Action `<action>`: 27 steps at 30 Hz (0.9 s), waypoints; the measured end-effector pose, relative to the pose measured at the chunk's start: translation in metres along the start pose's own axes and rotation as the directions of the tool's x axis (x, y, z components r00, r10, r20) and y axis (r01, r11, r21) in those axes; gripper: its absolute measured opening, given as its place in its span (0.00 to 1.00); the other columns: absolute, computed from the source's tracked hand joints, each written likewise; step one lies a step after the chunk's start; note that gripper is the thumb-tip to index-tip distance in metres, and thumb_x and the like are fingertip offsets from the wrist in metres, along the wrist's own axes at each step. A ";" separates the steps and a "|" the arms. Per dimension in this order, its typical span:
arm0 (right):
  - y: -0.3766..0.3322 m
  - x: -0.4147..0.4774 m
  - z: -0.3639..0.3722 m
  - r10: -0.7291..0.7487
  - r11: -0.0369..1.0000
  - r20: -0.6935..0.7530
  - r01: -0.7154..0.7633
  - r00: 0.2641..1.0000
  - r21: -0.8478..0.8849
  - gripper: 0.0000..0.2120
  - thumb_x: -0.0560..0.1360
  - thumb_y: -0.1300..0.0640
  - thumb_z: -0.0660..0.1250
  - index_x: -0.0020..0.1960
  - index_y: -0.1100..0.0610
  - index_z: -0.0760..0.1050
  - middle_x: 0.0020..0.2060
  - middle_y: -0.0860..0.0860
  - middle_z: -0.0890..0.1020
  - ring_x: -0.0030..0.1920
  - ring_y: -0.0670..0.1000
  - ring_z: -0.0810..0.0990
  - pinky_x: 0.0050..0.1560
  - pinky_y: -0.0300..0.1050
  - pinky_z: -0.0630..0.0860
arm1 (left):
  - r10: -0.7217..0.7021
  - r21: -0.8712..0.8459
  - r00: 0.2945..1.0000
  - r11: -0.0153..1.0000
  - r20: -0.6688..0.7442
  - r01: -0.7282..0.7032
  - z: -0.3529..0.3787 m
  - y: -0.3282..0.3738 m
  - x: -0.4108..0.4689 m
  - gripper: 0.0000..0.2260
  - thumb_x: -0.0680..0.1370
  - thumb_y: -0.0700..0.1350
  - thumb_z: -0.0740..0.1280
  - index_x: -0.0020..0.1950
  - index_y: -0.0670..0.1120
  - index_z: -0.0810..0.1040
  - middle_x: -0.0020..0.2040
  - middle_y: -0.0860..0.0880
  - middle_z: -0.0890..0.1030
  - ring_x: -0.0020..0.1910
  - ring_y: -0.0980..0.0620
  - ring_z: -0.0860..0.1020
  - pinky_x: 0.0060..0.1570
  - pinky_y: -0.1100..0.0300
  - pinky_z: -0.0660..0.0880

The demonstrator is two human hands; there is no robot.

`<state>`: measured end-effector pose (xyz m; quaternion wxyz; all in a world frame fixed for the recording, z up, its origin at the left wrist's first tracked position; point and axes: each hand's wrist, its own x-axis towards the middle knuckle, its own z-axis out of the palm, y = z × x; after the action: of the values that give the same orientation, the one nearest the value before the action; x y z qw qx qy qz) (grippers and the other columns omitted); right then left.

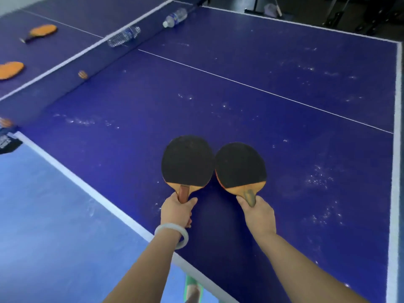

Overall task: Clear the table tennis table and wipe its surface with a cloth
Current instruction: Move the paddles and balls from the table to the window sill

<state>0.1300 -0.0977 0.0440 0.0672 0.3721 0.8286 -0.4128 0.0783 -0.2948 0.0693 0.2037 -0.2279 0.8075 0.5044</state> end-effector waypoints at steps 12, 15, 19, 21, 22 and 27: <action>-0.083 -0.110 0.107 -0.389 0.909 0.430 0.415 0.815 0.037 0.20 0.78 0.42 0.64 0.40 0.59 0.70 0.34 0.55 0.80 0.38 0.57 0.79 0.41 0.54 0.77 | -0.289 -0.405 0.856 0.908 -0.428 0.105 -0.139 -0.118 -0.095 0.09 0.76 0.42 0.71 0.42 0.40 0.73 0.28 0.45 0.73 0.21 0.48 0.70 0.26 0.59 0.72; -0.105 -0.147 0.143 -0.449 0.849 0.531 0.528 0.719 0.002 0.19 0.78 0.44 0.65 0.38 0.56 0.66 0.34 0.53 0.78 0.37 0.57 0.78 0.38 0.51 0.75 | -0.361 -0.483 0.808 0.869 -0.466 0.109 -0.175 -0.143 -0.114 0.09 0.75 0.42 0.71 0.41 0.41 0.73 0.28 0.45 0.73 0.21 0.48 0.69 0.25 0.59 0.72; -0.133 -0.199 0.195 -0.477 0.760 0.663 0.649 0.577 -0.019 0.15 0.78 0.44 0.64 0.41 0.53 0.68 0.33 0.49 0.77 0.34 0.51 0.75 0.33 0.44 0.71 | -0.450 -0.581 0.751 0.806 -0.483 0.109 -0.229 -0.179 -0.130 0.10 0.75 0.41 0.71 0.39 0.43 0.71 0.28 0.46 0.72 0.20 0.49 0.67 0.25 0.61 0.70; -0.153 -0.228 0.227 -0.478 0.716 0.702 0.697 0.527 -0.035 0.18 0.79 0.45 0.64 0.37 0.56 0.68 0.31 0.50 0.74 0.32 0.50 0.72 0.31 0.44 0.67 | -0.496 -0.625 0.724 0.772 -0.479 0.116 -0.264 -0.201 -0.133 0.09 0.75 0.40 0.70 0.40 0.43 0.71 0.28 0.46 0.71 0.20 0.49 0.66 0.25 0.61 0.69; -0.161 -0.236 0.241 -0.474 0.706 0.713 0.707 0.516 -0.043 0.19 0.79 0.45 0.64 0.36 0.56 0.67 0.31 0.50 0.73 0.31 0.50 0.71 0.30 0.44 0.65 | -0.509 -0.633 0.716 0.765 -0.478 0.121 -0.277 -0.209 -0.134 0.09 0.75 0.41 0.70 0.40 0.42 0.71 0.28 0.46 0.71 0.20 0.50 0.67 0.25 0.61 0.69; -0.211 -0.302 0.326 -0.467 0.653 0.755 0.756 0.460 -0.057 0.20 0.78 0.45 0.64 0.36 0.57 0.66 0.31 0.50 0.71 0.31 0.52 0.69 0.31 0.43 0.65 | -0.549 -0.654 0.682 0.744 -0.483 0.136 -0.372 -0.259 -0.131 0.09 0.76 0.42 0.70 0.41 0.43 0.72 0.29 0.45 0.73 0.22 0.50 0.69 0.25 0.61 0.71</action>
<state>0.1406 -0.5870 0.0922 0.2814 -0.1599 0.8823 -0.3419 0.2968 -0.7109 0.1076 -0.0712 -0.5927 0.5754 0.5591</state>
